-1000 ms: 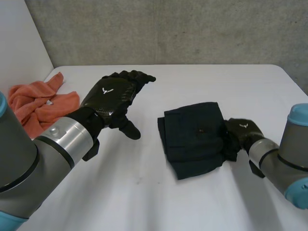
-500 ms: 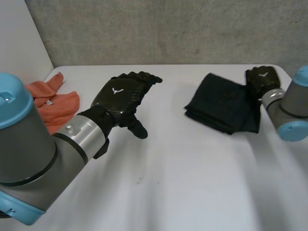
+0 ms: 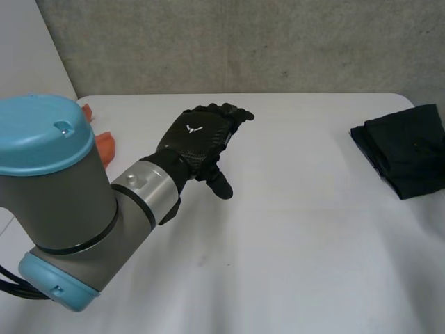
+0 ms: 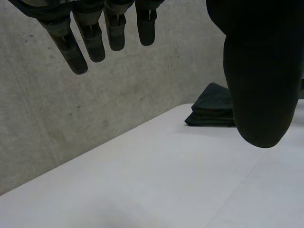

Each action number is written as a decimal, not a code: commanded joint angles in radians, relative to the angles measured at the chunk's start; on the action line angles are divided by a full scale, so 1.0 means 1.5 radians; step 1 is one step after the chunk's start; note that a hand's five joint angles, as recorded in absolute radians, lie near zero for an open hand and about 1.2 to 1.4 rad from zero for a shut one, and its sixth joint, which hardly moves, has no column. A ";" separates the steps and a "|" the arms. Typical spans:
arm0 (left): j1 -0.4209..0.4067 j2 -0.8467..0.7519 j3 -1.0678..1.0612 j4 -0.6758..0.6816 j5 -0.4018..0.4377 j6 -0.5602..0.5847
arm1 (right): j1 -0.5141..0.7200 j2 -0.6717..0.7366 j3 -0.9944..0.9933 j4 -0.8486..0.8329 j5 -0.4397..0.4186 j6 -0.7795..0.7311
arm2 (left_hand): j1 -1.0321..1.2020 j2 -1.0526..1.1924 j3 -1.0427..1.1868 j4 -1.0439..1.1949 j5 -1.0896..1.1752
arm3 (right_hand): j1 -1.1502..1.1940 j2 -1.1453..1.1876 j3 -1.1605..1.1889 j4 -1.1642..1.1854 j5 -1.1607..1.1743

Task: Fold the laundry.

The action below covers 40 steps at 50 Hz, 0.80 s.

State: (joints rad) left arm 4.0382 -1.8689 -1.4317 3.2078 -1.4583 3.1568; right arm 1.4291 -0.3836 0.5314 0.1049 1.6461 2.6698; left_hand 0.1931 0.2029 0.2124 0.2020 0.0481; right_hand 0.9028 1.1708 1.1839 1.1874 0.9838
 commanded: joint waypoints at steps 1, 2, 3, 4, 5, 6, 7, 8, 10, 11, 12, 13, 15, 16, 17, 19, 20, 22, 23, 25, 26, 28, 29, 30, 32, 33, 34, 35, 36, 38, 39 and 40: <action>-0.011 -0.003 0.013 -0.005 -0.014 0.000 | -0.008 -0.054 0.076 -0.012 -0.016 0.015 | -0.002 -0.009 -0.015 -0.008 -0.022 | 0.076 -0.102 -0.111 -0.113 -0.094; -0.011 -0.003 0.014 -0.005 -0.015 0.000 | -0.008 -0.056 0.075 -0.012 -0.016 0.015 | -0.002 -0.009 -0.015 -0.008 -0.022 | -0.177 -0.355 -0.364 -0.366 -0.347; -0.011 -0.003 0.017 -0.005 -0.015 0.000 | -0.008 -0.058 0.075 -0.011 -0.016 0.018 | -0.002 -0.009 -0.015 -0.008 -0.022 | -0.348 -0.526 -0.535 -0.537 -0.518; -0.011 -0.003 0.018 -0.006 -0.015 0.000 | -0.008 -0.062 0.075 -0.008 -0.017 0.018 | -0.002 -0.009 -0.015 -0.008 -0.022 | -0.485 -0.664 -0.673 -0.675 -0.656; -0.011 -0.003 0.019 -0.006 -0.015 0.000 | -0.008 -0.064 0.076 -0.007 -0.018 0.018 | -0.002 -0.009 -0.015 -0.008 -0.022 | -0.485 -0.664 -0.673 -0.675 -0.656; -0.011 -0.003 0.021 -0.006 -0.015 0.000 | -0.010 -0.073 0.078 -0.005 -0.018 0.018 | -0.002 -0.009 -0.015 -0.008 -0.022 | -0.485 -0.664 -0.673 -0.675 -0.656; -0.011 -0.003 0.025 -0.006 -0.016 0.000 | -0.010 -0.079 0.079 -0.004 -0.020 0.017 | -0.002 -0.009 -0.015 -0.008 -0.022 | -0.485 -0.664 -0.673 -0.675 -0.656; -0.011 -0.003 0.026 -0.007 -0.016 0.000 | -0.011 -0.086 0.080 -0.003 -0.021 0.016 | -0.002 -0.009 -0.015 -0.008 -0.022 | -0.485 -0.664 -0.673 -0.675 -0.656; -0.011 -0.002 0.028 -0.007 -0.019 0.000 | -0.016 -0.103 0.086 0.007 -0.024 0.014 | 0.000 -0.007 -0.013 -0.006 -0.020 | -0.485 -0.664 -0.673 -0.675 -0.656; -0.011 0.000 0.031 -0.007 -0.020 0.000 | -0.019 -0.110 0.088 0.013 -0.025 0.013 | -0.002 -0.009 -0.015 -0.008 -0.022 | -0.485 -0.664 -0.673 -0.675 -0.656; -0.011 0.002 0.032 -0.007 -0.021 0.000 | -0.021 -0.115 0.089 0.017 -0.025 0.012 | -0.002 -0.009 -0.015 -0.008 -0.022 | -0.485 -0.664 -0.673 -0.675 -0.656; -0.011 0.003 0.032 -0.007 -0.022 0.000 | -0.027 -0.126 0.087 0.029 -0.024 0.009 | -0.002 -0.009 -0.015 -0.008 -0.022 | -0.485 -0.664 -0.673 -0.675 -0.656; -0.011 0.004 0.032 -0.007 -0.022 0.000 | -0.036 -0.138 0.086 0.041 -0.021 -0.002 | -0.002 -0.009 -0.015 -0.008 -0.022 | -0.485 -0.664 -0.673 -0.675 -0.656; -0.010 0.004 0.032 -0.007 -0.022 0.000 | -0.041 -0.141 0.083 0.046 -0.020 -0.010 | -0.002 -0.009 -0.015 -0.008 -0.022 | -0.485 -0.664 -0.673 -0.675 -0.656; -0.010 0.004 0.032 -0.007 -0.023 0.000 | -0.052 -0.151 0.079 0.055 -0.016 -0.034 | -0.002 -0.009 -0.015 -0.008 -0.022 | -0.485 -0.664 -0.673 -0.675 -0.656; -0.009 0.005 0.032 -0.008 -0.023 0.000 | -0.062 -0.162 0.076 0.059 -0.011 -0.067 | -0.002 -0.009 -0.015 -0.008 -0.022 | -0.485 -0.664 -0.673 -0.675 -0.656; -0.008 0.006 0.032 -0.009 -0.023 0.000 | -0.067 -0.169 0.076 0.059 -0.007 -0.084 | -0.002 -0.009 -0.015 -0.008 -0.022 | -0.485 -0.664 -0.673 -0.675 -0.656; -0.008 0.007 0.031 -0.012 -0.023 0.001 | -0.078 -0.191 0.075 0.057 0.012 -0.133 | -0.002 -0.009 -0.015 -0.008 -0.022 | -0.485 -0.664 -0.673 -0.675 -0.656; -0.007 0.007 0.030 -0.014 -0.023 0.001 | -0.081 -0.200 0.074 0.057 0.018 -0.146 | -0.002 -0.009 -0.015 -0.008 -0.022 | -0.485 -0.664 -0.673 -0.675 -0.656; -0.006 0.010 0.030 -0.017 -0.023 0.001 | -0.085 -0.231 0.074 0.054 0.030 -0.162 | -0.002 -0.009 -0.015 -0.008 -0.022 | -0.485 -0.664 -0.673 -0.675 -0.656; -0.006 0.012 0.028 -0.017 -0.023 0.001 | -0.084 -0.241 0.074 0.052 0.030 -0.161 | -0.002 -0.009 -0.015 -0.008 -0.022 | -0.485 -0.664 -0.673 -0.675 -0.656; -0.005 0.014 0.027 -0.017 -0.023 0.001 | -0.084 -0.269 0.074 0.040 0.025 -0.153 | -0.002 -0.009 -0.015 -0.008 -0.022 | -0.485 -0.664 -0.673 -0.675 -0.656; -0.004 0.015 0.027 -0.017 -0.023 0.001 | -0.083 -0.278 0.075 0.035 0.023 -0.150 | -0.002 -0.009 -0.015 -0.008 -0.022 | -0.485 -0.664 -0.673 -0.675 -0.656; -0.004 0.018 0.026 -0.017 -0.024 0.000 | -0.083 -0.289 0.079 0.028 0.021 -0.143 | -0.002 -0.009 -0.015 -0.008 -0.022 | -0.485 -0.664 -0.673 -0.675 -0.656; -0.002 0.020 0.025 -0.017 -0.024 0.000 | -0.067 -0.317 0.093 0.017 0.009 -0.118 | -0.002 -0.009 -0.015 -0.008 -0.022 | -0.485 -0.664 -0.673 -0.675 -0.656; -0.001 0.021 0.025 -0.017 -0.024 0.000 | -0.057 -0.328 0.098 0.017 0.003 -0.106 | -0.002 -0.009 -0.015 -0.008 -0.022 | -0.485 -0.664 -0.673 -0.675 -0.656; 0.003 0.024 0.024 -0.017 -0.025 0.000 | -0.042 -0.340 0.105 0.016 -0.006 -0.092 | -0.002 -0.009 -0.015 -0.008 -0.022 | -0.485 -0.664 -0.673 -0.675 -0.656; 0.005 0.026 0.025 -0.017 -0.025 0.000 | -0.025 -0.354 0.111 0.015 -0.016 -0.074 | -0.002 -0.009 -0.015 -0.008 -0.022 | -0.485 -0.664 -0.673 -0.675 -0.656; 0.006 0.028 0.024 -0.017 -0.025 0.000 | 0.003 -0.380 0.131 0.014 -0.042 -0.037 | -0.002 -0.009 -0.015 -0.008 -0.022 | -0.485 -0.664 -0.673 -0.675 -0.656; 0.015 0.035 0.022 -0.017 -0.025 0.001 | 0.030 -0.406 0.153 0.015 -0.072 0.007 | -0.002 -0.009 -0.015 -0.008 -0.022 | -0.485 -0.664 -0.673 -0.675 -0.656; 0.018 0.038 0.022 -0.017 -0.025 0.001 | 0.043 -0.418 0.167 0.015 -0.086 0.025 | -0.004 -0.011 -0.017 -0.010 -0.024 | -0.485 -0.664 -0.673 -0.675 -0.656; 0.022 0.041 0.021 -0.017 -0.025 0.001 | 0.064 -0.438 0.199 0.014 -0.113 0.064 | -0.004 -0.011 -0.017 -0.010 -0.024 | -0.485 -0.664 -0.673 -0.675 -0.656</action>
State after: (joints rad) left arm 4.0449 -1.8307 -1.3954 3.1826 -1.4948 3.1573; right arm 1.3890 -0.9173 0.7049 0.1303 1.6145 2.5615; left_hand 0.1931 0.2029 0.2124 0.2020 0.0481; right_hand 0.2019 0.2154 0.2117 0.2293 0.0662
